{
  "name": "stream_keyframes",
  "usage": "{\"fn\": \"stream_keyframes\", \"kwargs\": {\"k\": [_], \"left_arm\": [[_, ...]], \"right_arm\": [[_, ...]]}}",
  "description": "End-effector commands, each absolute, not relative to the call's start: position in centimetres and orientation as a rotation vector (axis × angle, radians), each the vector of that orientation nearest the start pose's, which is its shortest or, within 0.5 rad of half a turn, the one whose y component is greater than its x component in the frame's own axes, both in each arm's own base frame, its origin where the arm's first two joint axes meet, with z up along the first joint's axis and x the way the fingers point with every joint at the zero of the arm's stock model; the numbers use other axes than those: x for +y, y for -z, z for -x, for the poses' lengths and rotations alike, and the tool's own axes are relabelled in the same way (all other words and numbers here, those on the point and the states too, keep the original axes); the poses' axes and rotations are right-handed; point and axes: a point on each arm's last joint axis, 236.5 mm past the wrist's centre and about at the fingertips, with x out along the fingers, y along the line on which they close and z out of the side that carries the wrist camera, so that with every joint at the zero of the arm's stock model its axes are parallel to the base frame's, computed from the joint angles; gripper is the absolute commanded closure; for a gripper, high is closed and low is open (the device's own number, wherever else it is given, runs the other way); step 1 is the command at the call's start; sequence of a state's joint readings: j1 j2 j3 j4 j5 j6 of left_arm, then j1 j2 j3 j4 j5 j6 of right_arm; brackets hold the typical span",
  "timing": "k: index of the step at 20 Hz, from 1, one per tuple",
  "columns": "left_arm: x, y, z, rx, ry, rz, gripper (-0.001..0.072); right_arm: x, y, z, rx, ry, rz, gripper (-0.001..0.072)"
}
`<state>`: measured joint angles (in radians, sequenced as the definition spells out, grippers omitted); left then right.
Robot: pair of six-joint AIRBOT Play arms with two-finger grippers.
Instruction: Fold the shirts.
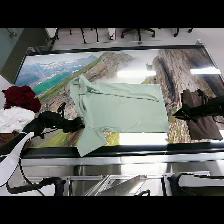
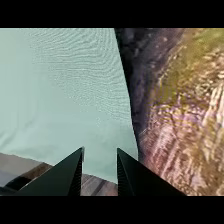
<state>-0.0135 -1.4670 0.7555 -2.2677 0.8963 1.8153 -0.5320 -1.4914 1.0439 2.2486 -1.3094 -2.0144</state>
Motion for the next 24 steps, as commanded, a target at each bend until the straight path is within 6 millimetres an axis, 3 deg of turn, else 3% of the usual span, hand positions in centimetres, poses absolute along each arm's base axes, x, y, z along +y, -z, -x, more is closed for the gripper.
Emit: {"fn": "stream_keyframes", "kwargs": {"k": [1,2,6,9,11,13,15,19,20,22,24], "left_arm": [[-11.9,14.0,-31.4,1.497,0.249,0.555,0.0538],[-11.8,14.1,-31.7,1.488,0.245,0.55,0.0693],[-10.3,13.3,-32.2,1.489,0.235,0.567,0.0696],[-5.5,10.8,-32.1,1.47,0.147,0.563,0.0696],[-1.8,9.7,-30.5,1.474,0.056,0.543,0.0696],[0.4,8.8,-29.1,1.446,-0.001,0.595,0.0696],[1.0,8.8,-28.0,1.426,-0.012,0.602,0.0695],[0.1,9.8,-26.6,1.455,0.005,0.589,0.0694],[0.2,9.8,-26.8,1.447,0.003,0.587,0.0657],[1.1,8.9,-28.2,1.404,-0.007,0.577,0.0057],[2.8,7.2,-30.1,1.336,-0.023,0.565,0.004]], "right_arm": [[-4.0,5.5,-35.0,1.356,-0.252,-0.741,0.0465],[-4.0,5.5,-35.0,1.356,-0.253,-0.741,0.0465],[-3.6,5.3,-34.5,1.375,-0.27,-0.747,0.0465],[-3.5,5.3,-34.4,1.376,-0.276,-0.746,0.0465],[-3.5,5.3,-34.5,1.375,-0.276,-0.744,0.0464],[-3.5,5.3,-34.4,1.374,-0.283,-0.738,0.0465],[-3.5,5.3,-34.4,1.374,-0.283,-0.738,0.0465],[-3.5,5.3,-34.4,1.377,-0.283,-0.741,0.0454],[-3.4,5.3,-34.2,1.383,-0.289,-0.743,0.0453],[-3.2,5.2,-33.9,1.394,-0.299,-0.747,0.0452],[-3.2,5.2,-34.0,1.393,-0.298,-0.746,0.044]]}}
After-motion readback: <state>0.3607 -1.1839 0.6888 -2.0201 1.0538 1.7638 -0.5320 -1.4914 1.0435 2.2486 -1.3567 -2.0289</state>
